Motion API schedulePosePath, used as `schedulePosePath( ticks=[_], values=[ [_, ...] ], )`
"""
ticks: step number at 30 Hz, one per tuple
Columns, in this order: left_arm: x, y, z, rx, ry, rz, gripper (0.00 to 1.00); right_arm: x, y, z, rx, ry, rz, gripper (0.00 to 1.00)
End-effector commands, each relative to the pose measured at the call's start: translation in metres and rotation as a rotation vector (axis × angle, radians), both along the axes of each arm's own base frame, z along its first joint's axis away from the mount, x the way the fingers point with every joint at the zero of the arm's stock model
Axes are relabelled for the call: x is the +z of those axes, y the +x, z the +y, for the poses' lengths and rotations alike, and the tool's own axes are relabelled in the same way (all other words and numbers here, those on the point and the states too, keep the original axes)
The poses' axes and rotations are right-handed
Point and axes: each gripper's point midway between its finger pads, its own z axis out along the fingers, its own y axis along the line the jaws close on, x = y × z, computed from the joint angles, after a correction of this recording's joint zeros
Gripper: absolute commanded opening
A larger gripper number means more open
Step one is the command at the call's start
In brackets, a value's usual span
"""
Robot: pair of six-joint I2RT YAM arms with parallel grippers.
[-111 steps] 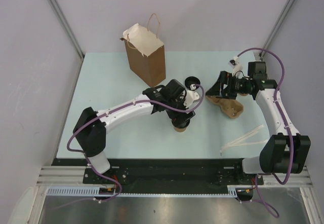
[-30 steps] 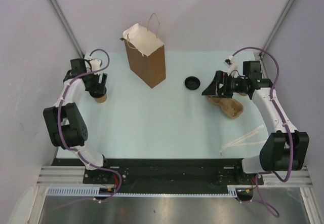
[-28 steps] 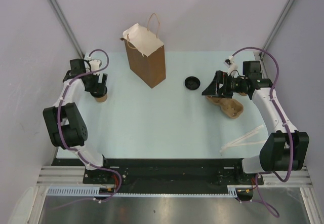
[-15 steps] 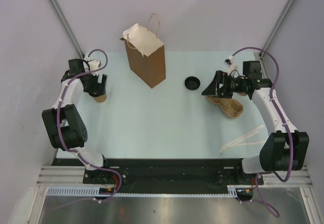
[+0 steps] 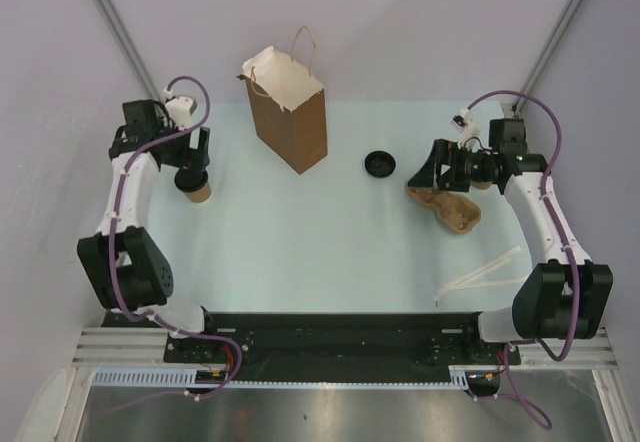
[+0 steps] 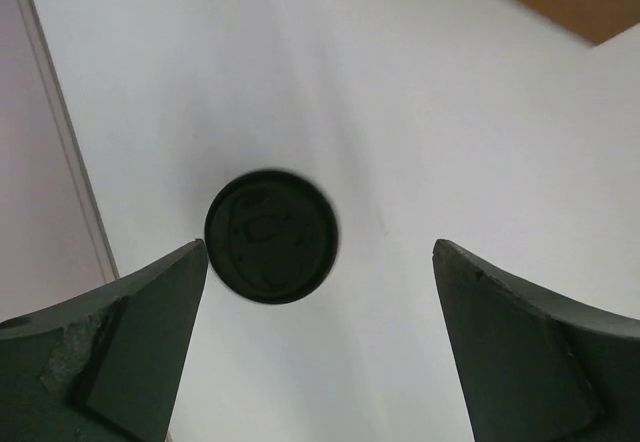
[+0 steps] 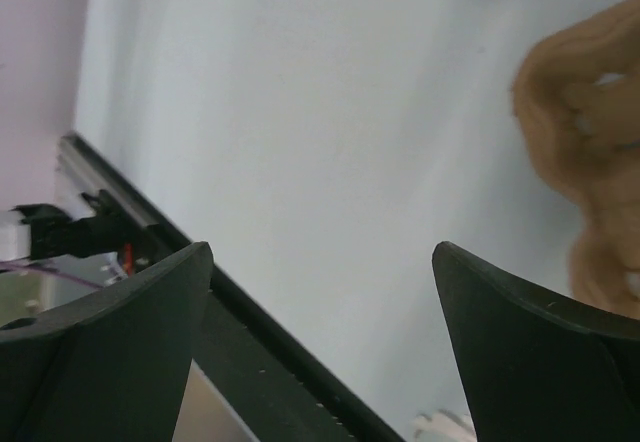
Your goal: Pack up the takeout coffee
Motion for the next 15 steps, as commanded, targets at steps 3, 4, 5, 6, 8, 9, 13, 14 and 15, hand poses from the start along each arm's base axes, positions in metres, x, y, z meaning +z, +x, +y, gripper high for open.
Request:
schedulePosePath(
  ticks=[3,4,5,6,8,9,13,14,15],
  values=[
    [0.110,-0.034,-0.136,-0.438,-0.024,-0.362,0.98,0.000,-0.002,-0.064,-0.046,-0.363,-0.135,0.90],
    [0.108,-0.045,-0.150,-0.480,-0.021,-0.372,0.98,-0.003,-0.004,-0.072,-0.034,-0.417,-0.145,0.87],
    [0.107,-0.054,-0.180,-0.563,-0.019,-0.383,0.98,-0.007,-0.004,-0.083,-0.051,-0.482,-0.140,0.79],
    [0.105,-0.061,-0.194,-0.605,-0.022,-0.384,0.98,-0.010,-0.004,-0.088,-0.051,-0.513,-0.136,0.74],
    [0.093,-0.076,-0.230,-0.694,-0.052,-0.357,0.98,-0.020,-0.004,-0.101,-0.047,-0.593,-0.117,0.60],
    [0.089,-0.080,-0.240,-0.717,-0.065,-0.347,0.97,-0.024,-0.003,-0.104,-0.042,-0.613,-0.105,0.56],
    [0.064,-0.093,-0.280,-0.783,-0.129,-0.271,0.95,-0.050,-0.003,-0.113,0.006,-0.677,-0.028,0.48],
    [0.062,-0.097,-0.290,-0.795,-0.158,-0.257,0.95,-0.056,-0.002,-0.113,0.023,-0.695,-0.013,0.47],
    [0.058,-0.098,-0.295,-0.796,-0.173,-0.242,0.95,-0.065,-0.002,-0.113,0.039,-0.701,0.012,0.47]
  ],
)
